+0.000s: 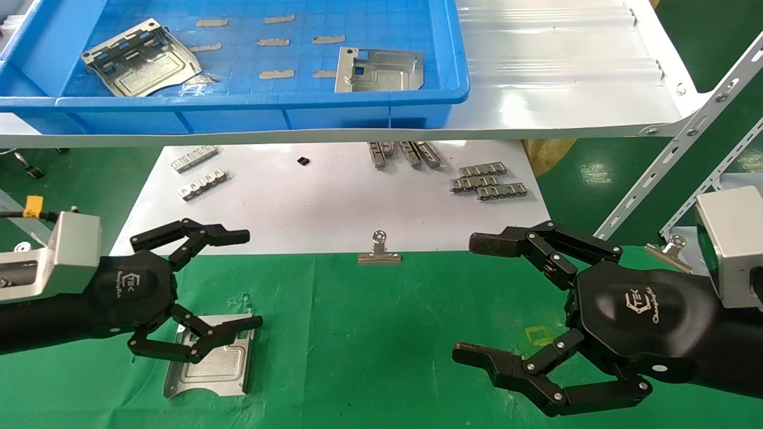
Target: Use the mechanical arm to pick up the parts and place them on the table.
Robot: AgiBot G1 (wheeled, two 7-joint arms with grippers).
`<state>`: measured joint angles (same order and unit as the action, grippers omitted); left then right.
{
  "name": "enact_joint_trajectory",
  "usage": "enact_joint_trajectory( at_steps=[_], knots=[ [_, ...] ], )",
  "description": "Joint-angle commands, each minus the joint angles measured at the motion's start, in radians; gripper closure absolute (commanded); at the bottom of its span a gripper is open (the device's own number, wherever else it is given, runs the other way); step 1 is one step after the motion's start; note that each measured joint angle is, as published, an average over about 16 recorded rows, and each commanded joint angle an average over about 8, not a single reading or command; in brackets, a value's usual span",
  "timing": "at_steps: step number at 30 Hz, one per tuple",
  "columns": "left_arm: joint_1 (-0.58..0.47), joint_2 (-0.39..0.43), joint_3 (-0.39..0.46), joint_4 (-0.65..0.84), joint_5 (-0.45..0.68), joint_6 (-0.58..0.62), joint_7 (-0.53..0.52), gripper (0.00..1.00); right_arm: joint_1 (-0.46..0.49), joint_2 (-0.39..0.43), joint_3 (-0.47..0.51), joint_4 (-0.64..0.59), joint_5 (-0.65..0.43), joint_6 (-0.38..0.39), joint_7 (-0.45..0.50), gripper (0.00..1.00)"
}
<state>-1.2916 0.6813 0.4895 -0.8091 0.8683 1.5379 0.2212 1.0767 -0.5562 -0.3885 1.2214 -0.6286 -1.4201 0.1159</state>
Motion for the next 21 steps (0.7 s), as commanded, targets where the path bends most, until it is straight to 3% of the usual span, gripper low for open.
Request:
enact_joint_trajectory(
  at_steps=[1, 21],
  knots=[
    [0.017, -0.006, -0.017, -0.038, -0.011, -0.003, -0.033, 0.00, 0.000, 0.000, 0.000, 0.000, 0.000, 0.000, 0.000, 0.00],
    [0.189, -0.061, -0.183, -0.414, -0.120, -0.037, -0.357, 0.00, 0.000, 0.000, 0.000, 0.000, 0.000, 0.000, 0.000, 0.00]
  ],
)
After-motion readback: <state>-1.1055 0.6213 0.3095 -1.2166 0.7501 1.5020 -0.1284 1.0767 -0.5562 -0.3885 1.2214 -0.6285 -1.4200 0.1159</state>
